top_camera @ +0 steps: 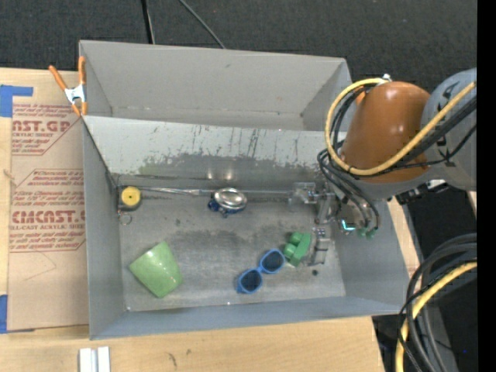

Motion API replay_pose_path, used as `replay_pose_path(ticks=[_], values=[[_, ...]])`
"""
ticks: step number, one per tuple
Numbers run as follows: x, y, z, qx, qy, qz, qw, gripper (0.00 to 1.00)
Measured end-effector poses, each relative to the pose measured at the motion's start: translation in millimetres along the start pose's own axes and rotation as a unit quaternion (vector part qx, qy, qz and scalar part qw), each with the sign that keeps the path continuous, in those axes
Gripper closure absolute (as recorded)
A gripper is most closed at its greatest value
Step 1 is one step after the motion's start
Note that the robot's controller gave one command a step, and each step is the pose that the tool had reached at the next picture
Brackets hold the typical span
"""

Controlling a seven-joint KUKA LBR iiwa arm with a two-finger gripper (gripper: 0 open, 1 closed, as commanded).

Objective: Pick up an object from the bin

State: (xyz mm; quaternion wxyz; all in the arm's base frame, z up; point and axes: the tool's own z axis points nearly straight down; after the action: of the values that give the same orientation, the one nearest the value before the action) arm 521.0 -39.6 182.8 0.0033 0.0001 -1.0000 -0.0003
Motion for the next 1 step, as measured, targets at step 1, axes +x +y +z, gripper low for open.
replay_pose_path(ticks=[1], values=[[29.1,66.6,114.9,0.000,-0.0038,-0.140,0.9901,0.00]])
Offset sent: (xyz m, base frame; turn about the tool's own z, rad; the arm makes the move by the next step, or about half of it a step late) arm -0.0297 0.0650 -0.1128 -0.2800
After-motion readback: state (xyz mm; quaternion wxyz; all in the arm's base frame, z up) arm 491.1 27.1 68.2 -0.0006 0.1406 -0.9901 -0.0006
